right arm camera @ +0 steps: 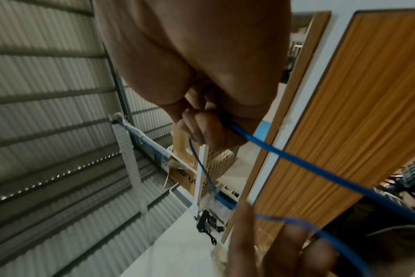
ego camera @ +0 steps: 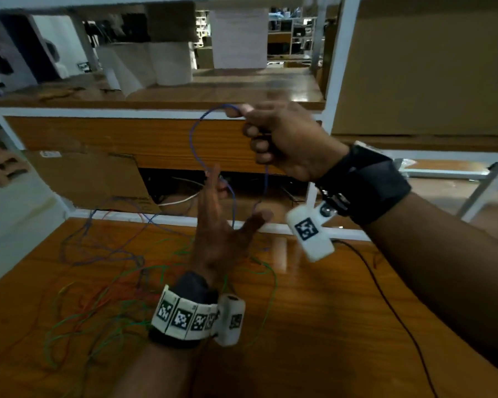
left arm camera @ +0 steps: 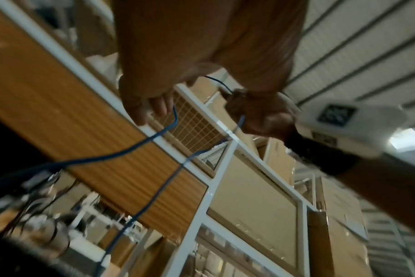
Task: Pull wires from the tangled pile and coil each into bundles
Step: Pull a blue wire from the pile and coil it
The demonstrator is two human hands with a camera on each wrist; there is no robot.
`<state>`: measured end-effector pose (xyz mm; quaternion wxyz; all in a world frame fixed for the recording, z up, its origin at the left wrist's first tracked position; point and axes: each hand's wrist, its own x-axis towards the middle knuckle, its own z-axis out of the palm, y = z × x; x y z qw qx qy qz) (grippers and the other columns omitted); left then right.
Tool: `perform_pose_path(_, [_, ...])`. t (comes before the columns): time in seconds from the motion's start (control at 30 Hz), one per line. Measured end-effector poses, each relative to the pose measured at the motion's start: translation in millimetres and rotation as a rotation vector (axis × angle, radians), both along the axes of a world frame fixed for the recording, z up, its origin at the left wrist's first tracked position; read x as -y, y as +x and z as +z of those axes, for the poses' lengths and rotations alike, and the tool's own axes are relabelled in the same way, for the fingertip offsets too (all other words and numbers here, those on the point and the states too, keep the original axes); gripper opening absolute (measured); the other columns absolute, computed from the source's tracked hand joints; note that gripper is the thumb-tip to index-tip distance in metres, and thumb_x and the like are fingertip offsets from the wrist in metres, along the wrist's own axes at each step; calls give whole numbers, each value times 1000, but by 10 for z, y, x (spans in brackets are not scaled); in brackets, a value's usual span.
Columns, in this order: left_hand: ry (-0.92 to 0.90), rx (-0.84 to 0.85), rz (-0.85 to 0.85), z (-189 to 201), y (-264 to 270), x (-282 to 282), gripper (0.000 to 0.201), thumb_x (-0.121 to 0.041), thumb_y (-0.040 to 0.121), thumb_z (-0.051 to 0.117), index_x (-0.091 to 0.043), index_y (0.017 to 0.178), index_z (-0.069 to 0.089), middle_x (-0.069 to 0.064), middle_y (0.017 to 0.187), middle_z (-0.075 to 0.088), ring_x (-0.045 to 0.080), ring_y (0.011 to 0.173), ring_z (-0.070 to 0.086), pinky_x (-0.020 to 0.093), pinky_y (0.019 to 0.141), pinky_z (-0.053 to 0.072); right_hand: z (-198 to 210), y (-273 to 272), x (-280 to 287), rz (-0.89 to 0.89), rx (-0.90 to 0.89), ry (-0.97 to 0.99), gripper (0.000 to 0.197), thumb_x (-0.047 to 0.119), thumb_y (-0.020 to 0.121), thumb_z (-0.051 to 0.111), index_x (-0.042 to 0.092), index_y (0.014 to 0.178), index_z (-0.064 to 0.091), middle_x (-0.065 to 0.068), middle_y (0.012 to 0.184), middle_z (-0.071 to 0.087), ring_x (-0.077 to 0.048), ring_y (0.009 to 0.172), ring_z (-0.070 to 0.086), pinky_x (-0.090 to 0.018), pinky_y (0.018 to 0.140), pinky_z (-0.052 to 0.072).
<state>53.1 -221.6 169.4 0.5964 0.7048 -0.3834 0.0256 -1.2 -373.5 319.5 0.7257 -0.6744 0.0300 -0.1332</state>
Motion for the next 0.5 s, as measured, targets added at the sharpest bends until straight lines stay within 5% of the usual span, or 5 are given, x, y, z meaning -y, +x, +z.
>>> perform_pose_path(0.13, [215,395,99,-54,220,89,31,-46,87,61,-26,108,72,0,104,60,34,112,52,45,88,49,-52,113,-237,87,18,-3,21,15,109,47,6,120,63,-1,75,55,-10,63,49,-23,55,43])
perform_pose_path(0.2, [314,372,26,-65,286,-11,10,-46,88,58,-42,88,67,-9,85,50,29,93,52,42,79,49,-99,145,-265,121,30,1,21,15,109,49,4,120,63,-4,81,64,-12,70,58,-25,61,53])
perform_pose_path(0.27, [341,244,20,6,314,-140,19,-44,93,55,-50,76,58,0,80,53,29,83,56,40,70,47,-184,134,-214,160,7,-9,24,22,109,50,6,120,65,-7,96,72,-18,88,66,-30,76,57])
perform_pose_path(0.37, [93,-123,51,274,324,-331,15,-30,100,59,-30,98,74,12,94,71,28,91,68,50,71,59,-566,89,31,85,-28,-225,22,17,105,55,19,124,66,-6,120,73,-23,111,68,-36,92,55])
perform_pose_path(0.5, [-79,-490,-72,486,398,-547,29,-28,101,53,-10,121,66,12,116,71,25,102,72,42,77,62,-1691,88,213,222,-211,-979,56,2,92,66,17,144,57,-5,146,59,-16,128,58,-35,105,47])
